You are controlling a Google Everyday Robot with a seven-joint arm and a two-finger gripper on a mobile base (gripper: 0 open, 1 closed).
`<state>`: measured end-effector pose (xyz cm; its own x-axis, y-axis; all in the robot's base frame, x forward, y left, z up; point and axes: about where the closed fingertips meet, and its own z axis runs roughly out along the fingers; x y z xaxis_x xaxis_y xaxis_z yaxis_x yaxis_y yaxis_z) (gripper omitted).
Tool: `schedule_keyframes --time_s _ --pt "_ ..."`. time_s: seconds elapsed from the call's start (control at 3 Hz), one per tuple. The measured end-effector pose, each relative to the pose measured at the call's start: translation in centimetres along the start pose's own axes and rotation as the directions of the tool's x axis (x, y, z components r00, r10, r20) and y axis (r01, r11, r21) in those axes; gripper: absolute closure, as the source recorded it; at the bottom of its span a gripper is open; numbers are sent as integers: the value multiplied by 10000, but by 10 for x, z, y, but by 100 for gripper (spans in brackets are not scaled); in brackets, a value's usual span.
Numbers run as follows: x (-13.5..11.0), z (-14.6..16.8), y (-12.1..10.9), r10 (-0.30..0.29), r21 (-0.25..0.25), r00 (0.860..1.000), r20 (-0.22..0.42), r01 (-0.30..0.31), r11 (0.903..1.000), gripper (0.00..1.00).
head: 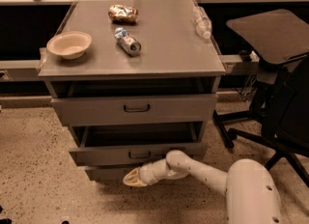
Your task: Close middle drawer
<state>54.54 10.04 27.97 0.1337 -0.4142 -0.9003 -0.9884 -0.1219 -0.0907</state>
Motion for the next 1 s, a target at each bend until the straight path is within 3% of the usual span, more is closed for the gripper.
schedule_keyframes --time_s 0.33,1.0 --pt "2 -1 -25 -90 80 10000 24 90 9999 100" --pt "10 -5 -44 -21 222 9999 119 18 9998 100"
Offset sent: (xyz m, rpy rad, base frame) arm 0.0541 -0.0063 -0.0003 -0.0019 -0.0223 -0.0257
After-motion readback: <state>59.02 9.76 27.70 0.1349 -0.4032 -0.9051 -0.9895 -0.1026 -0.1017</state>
